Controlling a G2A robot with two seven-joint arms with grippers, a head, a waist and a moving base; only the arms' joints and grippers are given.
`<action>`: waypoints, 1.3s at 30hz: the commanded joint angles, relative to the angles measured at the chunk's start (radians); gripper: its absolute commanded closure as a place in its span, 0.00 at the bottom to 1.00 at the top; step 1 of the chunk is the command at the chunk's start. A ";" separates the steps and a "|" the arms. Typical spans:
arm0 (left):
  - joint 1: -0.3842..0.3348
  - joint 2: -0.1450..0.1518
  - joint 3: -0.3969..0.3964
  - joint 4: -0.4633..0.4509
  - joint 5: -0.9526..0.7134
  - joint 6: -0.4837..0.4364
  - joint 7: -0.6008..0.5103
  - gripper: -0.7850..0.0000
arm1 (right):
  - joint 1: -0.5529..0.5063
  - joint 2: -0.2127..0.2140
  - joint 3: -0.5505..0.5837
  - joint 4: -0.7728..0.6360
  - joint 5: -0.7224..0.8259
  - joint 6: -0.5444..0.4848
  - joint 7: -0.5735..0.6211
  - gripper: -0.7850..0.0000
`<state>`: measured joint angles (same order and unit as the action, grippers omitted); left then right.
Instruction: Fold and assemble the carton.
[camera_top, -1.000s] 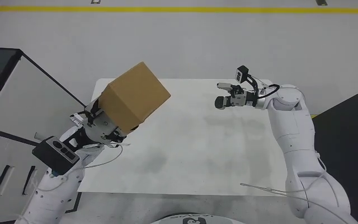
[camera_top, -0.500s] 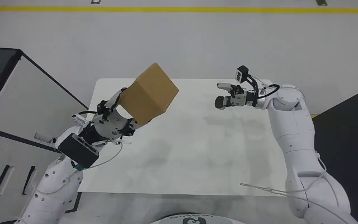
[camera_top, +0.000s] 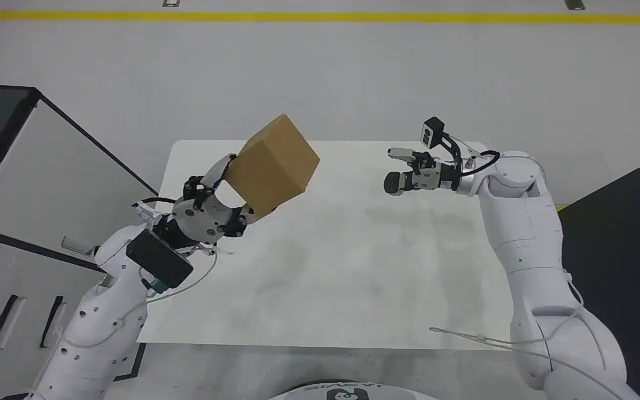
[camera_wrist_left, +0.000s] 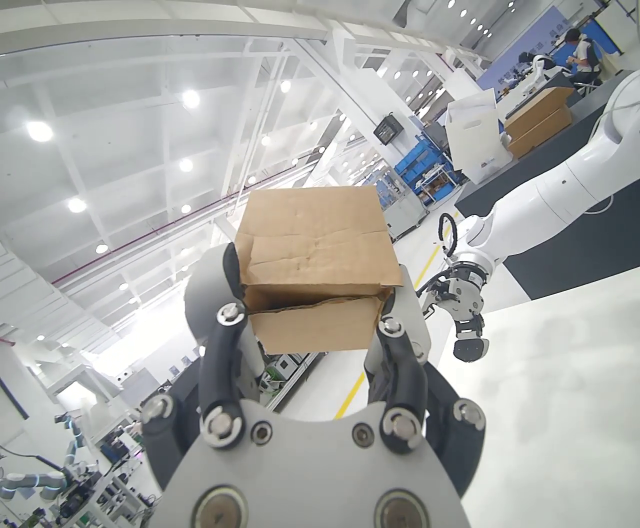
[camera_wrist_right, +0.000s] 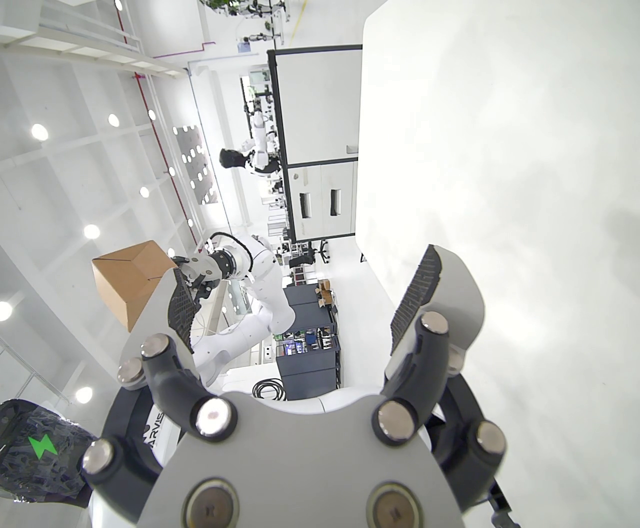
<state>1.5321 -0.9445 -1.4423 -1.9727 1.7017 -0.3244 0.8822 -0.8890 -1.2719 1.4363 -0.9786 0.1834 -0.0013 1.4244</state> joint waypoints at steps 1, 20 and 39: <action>-0.009 0.000 0.008 -0.004 0.016 -0.026 -0.055 1.00 | 0.000 0.000 0.000 0.000 0.000 0.000 0.000 0.00; -0.179 -0.008 0.087 0.140 -0.115 -0.315 -0.413 1.00 | 0.000 0.000 0.000 0.000 0.000 0.000 0.000 0.00; -0.259 0.001 0.198 0.337 0.074 -0.511 -0.281 1.00 | 0.000 0.000 0.000 0.000 0.000 0.000 0.000 0.00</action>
<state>1.2905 -0.9405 -1.2643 -1.6558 1.7671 -0.8448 0.5982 -0.8890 -1.2719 1.4363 -0.9786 0.1834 -0.0013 1.4244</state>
